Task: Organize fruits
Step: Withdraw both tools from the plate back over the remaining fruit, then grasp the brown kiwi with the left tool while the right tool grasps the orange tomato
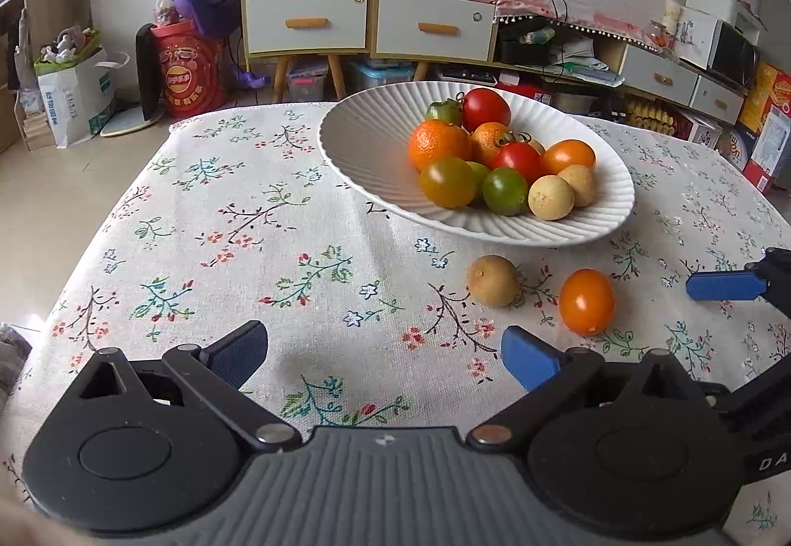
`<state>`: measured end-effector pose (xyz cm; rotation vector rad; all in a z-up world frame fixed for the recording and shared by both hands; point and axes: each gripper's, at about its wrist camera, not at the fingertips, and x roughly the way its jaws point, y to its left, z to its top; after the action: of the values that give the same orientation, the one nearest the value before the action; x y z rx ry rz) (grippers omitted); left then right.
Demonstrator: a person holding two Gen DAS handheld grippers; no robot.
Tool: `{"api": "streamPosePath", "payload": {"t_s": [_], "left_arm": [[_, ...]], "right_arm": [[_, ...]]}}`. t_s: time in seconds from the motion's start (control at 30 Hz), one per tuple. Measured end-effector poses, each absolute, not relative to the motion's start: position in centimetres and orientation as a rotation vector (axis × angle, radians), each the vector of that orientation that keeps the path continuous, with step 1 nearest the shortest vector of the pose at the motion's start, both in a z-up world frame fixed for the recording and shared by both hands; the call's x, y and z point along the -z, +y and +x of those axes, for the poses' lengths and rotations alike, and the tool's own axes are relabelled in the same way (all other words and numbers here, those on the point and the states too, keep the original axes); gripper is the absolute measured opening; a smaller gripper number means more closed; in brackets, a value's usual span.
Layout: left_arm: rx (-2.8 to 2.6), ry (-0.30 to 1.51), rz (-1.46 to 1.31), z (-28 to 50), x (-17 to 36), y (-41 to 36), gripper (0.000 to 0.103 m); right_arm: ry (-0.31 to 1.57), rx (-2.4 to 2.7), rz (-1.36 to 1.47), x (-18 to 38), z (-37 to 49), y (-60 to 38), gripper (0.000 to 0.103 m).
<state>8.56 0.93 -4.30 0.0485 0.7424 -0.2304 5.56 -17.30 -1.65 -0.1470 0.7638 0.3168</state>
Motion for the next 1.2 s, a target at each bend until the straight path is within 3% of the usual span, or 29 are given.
{"api": "streamPosePath", "payload": {"t_s": [0.17, 0.73, 1.2], "left_arm": [[0.27, 0.721, 0.058, 8.9, 4.8, -0.1, 0.092], [0.363, 0.699, 0.085, 9.9, 4.3, -2.9, 0.025], [0.282, 0.778, 0.094, 9.7, 2.8, -1.5, 0.024]], "right_arm": [[0.714, -0.322, -0.142, 1.8, 5.2, -17.6, 0.102], [0.695, -0.329, -0.16, 1.6, 5.7, -16.9, 0.101], [0.762, -0.336, -0.217, 0.7, 7.2, -15.1, 0.081]]}}
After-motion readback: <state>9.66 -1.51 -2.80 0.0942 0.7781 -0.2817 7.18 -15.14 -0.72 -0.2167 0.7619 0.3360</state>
